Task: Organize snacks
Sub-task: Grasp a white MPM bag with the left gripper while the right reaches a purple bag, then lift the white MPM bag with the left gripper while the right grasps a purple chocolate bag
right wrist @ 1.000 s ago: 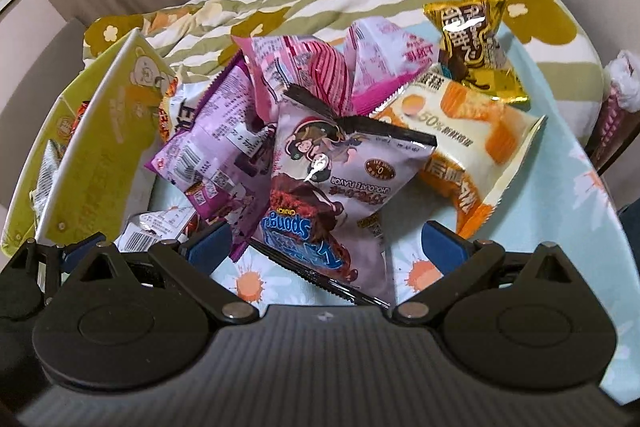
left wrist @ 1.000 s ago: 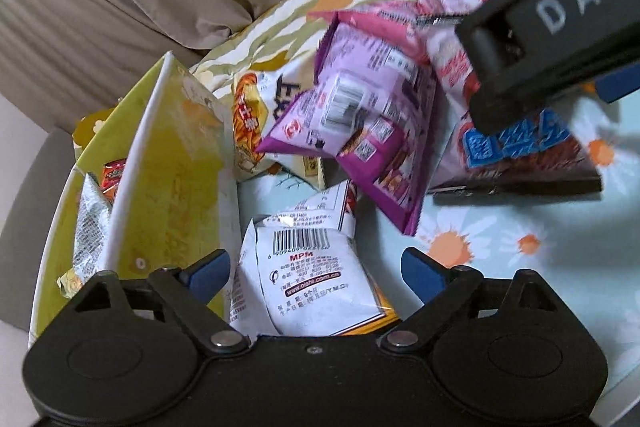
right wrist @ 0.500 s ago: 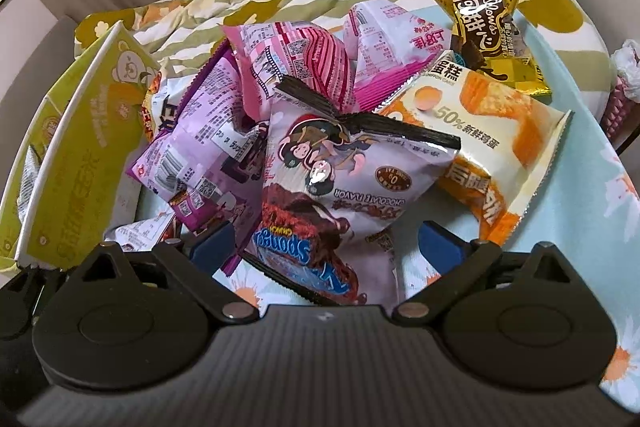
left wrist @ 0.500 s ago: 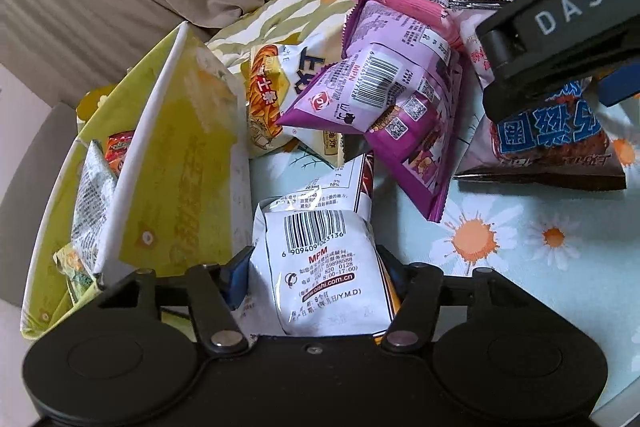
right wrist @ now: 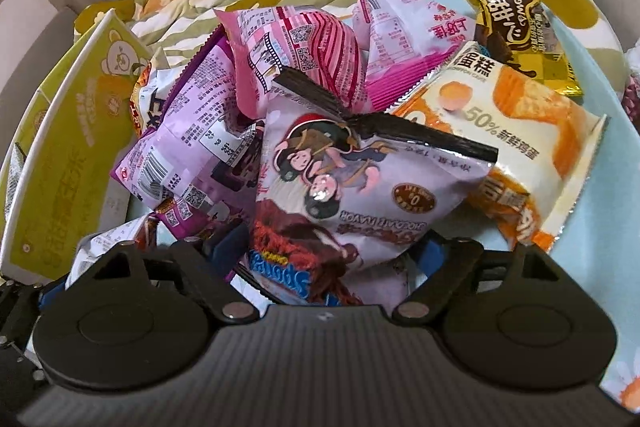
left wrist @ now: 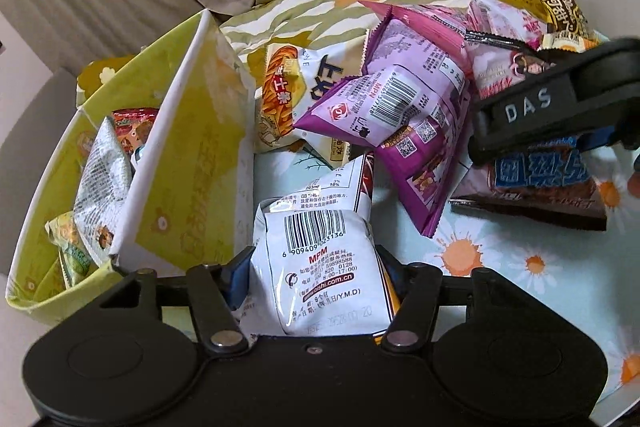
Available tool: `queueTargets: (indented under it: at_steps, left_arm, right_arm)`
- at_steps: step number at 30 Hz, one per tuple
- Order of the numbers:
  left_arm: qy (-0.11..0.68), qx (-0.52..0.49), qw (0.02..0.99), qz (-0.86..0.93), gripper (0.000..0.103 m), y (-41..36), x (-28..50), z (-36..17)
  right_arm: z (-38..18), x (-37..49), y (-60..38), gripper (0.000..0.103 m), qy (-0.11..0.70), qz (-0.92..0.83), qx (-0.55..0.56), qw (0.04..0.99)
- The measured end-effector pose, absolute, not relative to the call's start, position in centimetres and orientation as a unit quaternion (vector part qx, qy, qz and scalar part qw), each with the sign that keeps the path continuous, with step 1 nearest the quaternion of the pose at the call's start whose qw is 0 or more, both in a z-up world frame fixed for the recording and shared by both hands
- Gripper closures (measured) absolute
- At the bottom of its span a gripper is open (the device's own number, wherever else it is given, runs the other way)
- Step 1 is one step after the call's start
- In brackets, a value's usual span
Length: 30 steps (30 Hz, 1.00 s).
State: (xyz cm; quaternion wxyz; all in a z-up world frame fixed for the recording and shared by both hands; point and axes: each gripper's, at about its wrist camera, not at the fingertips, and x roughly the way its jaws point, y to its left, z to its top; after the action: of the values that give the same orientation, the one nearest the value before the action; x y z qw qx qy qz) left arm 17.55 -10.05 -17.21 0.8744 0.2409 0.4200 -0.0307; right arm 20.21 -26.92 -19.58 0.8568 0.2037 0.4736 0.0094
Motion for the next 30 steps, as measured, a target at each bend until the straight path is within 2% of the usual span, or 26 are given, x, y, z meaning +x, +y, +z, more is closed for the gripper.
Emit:
queueTargets:
  at_steps: [5,12,24,30]
  left_arm:
    - [0.42,0.227,0.878,-0.03,0.039,-9.8,17.5,-16.7]
    - [0.412,0.218,0.884,-0.028,0.042,-9.9,16.8,-15.9]
    - [0.388,0.201,0.899,-0.024,0.044,-9.6,14.5,-13.3]
    - [0.354,0.175,0.918,-0.019,0.044,-9.1,12.9,-9.4]
  right_arm:
    - [-19.5,20.0,-26.8,0.016,0.471,0.012,0.188,0.862]
    - [-18.9,18.8,-26.9,0.023,0.471,0.017,0.178,0.864]
    - [-15.9,16.5,-27.3,0.024,0.45,0.029,0.179,0.875]
    - [-12.9,15.8,-26.9,0.024,0.435,0.044,0.177,0.882]
